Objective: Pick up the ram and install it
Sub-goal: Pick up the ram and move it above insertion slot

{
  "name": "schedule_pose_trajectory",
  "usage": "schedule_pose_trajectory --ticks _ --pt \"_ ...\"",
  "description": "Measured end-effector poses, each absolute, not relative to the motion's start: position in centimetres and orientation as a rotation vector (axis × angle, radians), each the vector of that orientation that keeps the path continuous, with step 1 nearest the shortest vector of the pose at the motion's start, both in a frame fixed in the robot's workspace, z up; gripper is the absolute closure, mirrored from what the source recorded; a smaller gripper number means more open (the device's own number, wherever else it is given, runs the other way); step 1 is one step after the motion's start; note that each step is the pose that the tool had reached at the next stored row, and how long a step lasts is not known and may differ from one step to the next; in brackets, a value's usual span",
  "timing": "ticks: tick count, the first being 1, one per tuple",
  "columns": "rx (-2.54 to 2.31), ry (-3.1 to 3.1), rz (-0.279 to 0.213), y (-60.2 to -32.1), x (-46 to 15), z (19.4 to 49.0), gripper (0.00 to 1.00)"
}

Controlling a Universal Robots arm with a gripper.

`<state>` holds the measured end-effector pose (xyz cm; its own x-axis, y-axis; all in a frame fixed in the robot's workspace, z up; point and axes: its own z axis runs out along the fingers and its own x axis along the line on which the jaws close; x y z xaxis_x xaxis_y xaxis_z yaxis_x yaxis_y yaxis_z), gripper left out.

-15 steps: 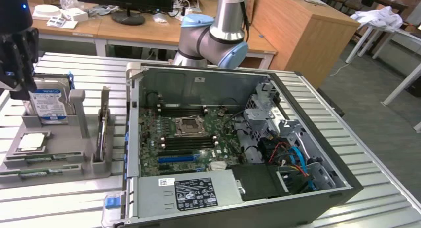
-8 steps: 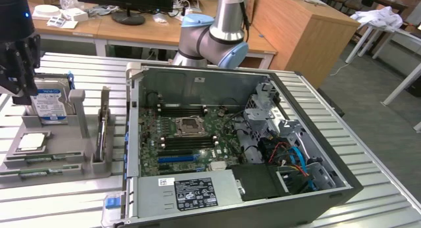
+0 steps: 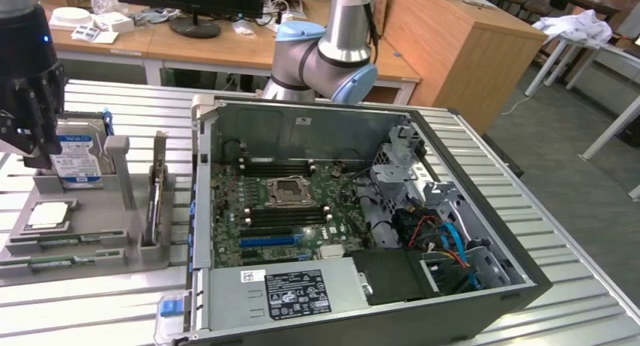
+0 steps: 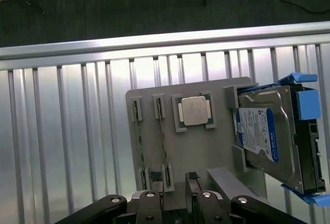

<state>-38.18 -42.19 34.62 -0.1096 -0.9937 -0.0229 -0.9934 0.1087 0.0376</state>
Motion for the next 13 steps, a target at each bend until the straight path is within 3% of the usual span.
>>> schedule_pose_trajectory --ticks 13 --pt "2.104 -2.320 -0.068 -42.2 -38.2 32.3 0.69"
